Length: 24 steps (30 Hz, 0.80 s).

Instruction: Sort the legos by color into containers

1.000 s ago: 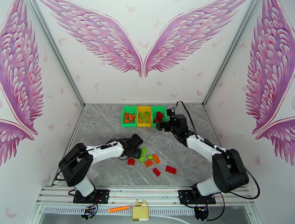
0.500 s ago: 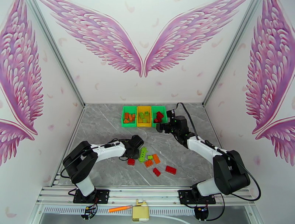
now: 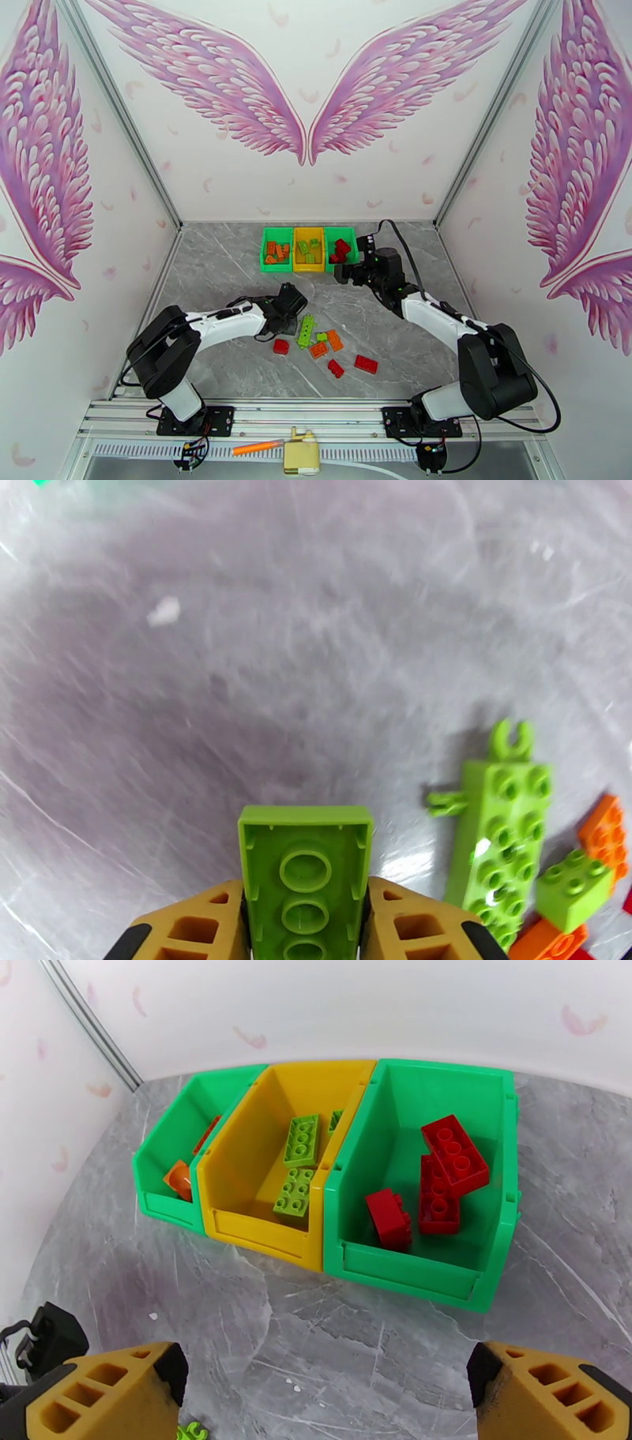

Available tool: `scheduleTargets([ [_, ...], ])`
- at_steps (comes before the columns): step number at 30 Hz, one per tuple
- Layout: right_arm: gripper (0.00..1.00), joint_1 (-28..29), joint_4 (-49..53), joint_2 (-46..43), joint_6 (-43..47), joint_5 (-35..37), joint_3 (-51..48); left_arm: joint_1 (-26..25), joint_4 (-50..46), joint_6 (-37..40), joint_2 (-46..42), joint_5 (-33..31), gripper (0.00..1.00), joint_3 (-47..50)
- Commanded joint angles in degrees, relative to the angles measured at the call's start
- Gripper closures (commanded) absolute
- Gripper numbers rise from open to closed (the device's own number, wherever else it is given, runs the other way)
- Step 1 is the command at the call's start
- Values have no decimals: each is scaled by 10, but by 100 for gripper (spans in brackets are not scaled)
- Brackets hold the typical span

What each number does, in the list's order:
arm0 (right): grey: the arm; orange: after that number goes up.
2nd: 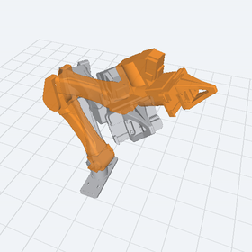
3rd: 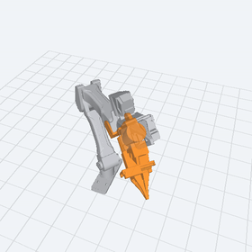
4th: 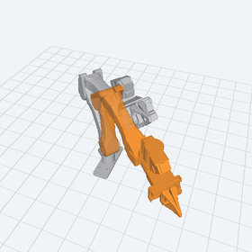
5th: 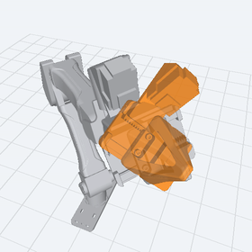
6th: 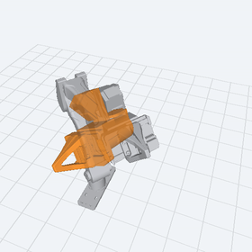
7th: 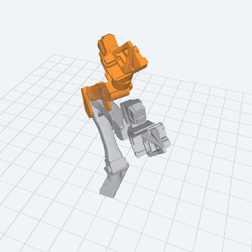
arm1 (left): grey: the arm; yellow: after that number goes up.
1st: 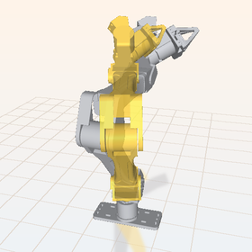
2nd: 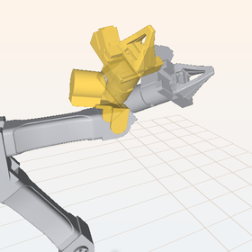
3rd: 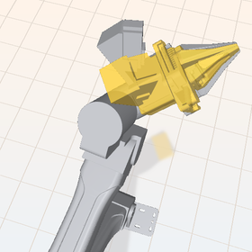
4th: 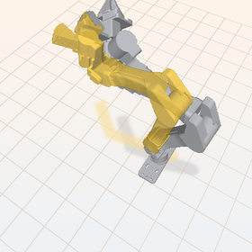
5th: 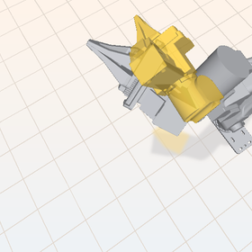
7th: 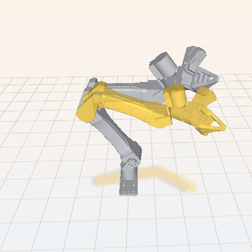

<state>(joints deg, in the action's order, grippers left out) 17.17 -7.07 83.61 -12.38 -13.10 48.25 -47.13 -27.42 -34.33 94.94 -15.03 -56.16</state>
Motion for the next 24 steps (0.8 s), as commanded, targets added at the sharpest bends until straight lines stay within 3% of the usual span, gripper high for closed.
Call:
scheduleTargets([
  [1, 1, 14, -3, -20, -10, -14, -14, 13, 55, 19, -19, -41, 66, -37],
  [8, 1, 42, -17, -41, 11, -14, -27, 58, 122, 60, 5, -64, 66, -97],
  [17, 1, 61, -37, -50, 16, -28, -39, 126, 178, 83, 98, -22, 66, -222],
  [24, 1, 62, -76, -71, 9, -35, -64, 142, 178, 87, 198, 19, 67, -330],
])
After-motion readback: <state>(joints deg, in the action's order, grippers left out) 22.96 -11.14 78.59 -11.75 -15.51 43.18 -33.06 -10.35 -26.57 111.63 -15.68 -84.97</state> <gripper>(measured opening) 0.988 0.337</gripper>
